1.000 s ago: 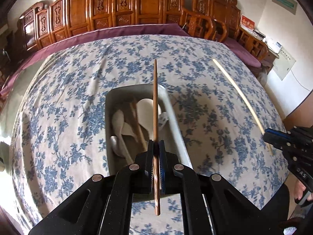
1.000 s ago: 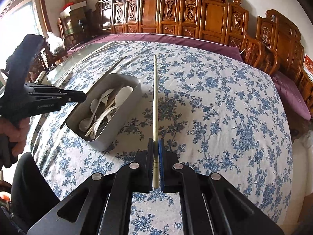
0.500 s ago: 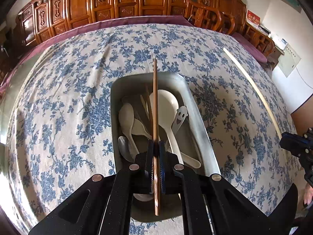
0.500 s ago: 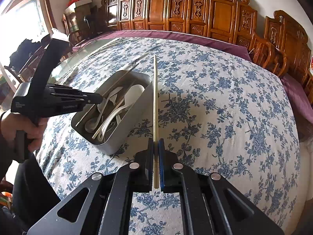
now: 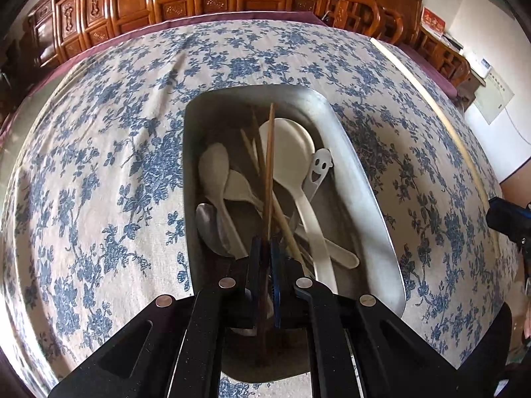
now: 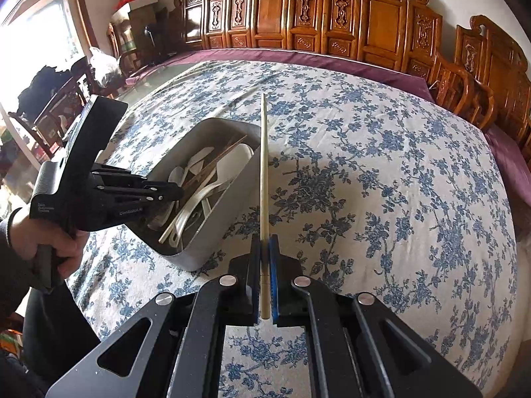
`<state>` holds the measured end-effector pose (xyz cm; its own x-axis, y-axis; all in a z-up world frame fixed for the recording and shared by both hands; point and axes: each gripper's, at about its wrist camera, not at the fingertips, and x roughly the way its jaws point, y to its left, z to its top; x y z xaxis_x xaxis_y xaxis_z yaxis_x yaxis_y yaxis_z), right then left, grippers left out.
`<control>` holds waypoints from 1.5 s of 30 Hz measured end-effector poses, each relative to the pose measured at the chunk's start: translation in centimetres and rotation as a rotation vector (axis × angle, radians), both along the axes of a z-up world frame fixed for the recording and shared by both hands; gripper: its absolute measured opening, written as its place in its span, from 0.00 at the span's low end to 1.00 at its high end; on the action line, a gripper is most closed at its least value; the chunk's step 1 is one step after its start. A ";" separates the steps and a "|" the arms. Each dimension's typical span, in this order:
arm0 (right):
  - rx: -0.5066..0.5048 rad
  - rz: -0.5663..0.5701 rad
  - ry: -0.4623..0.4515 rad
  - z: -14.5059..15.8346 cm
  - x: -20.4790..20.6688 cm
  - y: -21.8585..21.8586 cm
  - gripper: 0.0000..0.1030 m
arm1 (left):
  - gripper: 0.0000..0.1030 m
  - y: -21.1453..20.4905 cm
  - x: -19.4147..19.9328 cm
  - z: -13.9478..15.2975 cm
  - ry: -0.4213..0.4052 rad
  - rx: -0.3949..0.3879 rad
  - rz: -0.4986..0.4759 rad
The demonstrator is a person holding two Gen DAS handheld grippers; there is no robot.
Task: Organize utensils
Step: 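Lower the dark chopstick into the tray and open the left gripper while the right holds the light chopstick, then lower the light chopstick into the tray and open the right gripper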
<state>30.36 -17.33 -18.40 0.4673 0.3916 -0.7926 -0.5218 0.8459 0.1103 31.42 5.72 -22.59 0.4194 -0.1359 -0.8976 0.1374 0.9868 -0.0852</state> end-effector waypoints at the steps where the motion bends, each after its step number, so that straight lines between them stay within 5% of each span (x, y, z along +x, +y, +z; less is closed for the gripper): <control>1: 0.003 0.003 0.000 0.0 0.0 0.3 0.06 | 0.05 0.0 -0.1 0.0 0.003 0.000 0.002; 6: 0.016 0.019 0.001 0.2 0.2 1.6 0.06 | 0.05 0.6 -0.6 0.7 -0.001 -0.008 0.005; 10: 0.024 0.034 0.003 0.3 0.3 3.0 0.06 | 0.15 1.1 -1.2 1.7 -0.021 -0.008 0.010; 25: 0.049 0.066 0.054 -1.1 1.2 8.1 0.06 | 0.16 4.5 -3.2 4.9 -0.090 -0.019 0.051; 45: 0.064 -0.001 0.200 -5.3 3.4 11.2 0.06 | 0.17 6.3 -4.7 4.9 -0.094 -0.022 0.079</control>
<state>33.79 -6.16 -23.72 0.3037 0.4437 -0.8431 -0.4828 0.8346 0.2653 26.69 12.00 -17.70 0.5115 -0.1183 -0.8511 0.0673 0.9929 -0.0976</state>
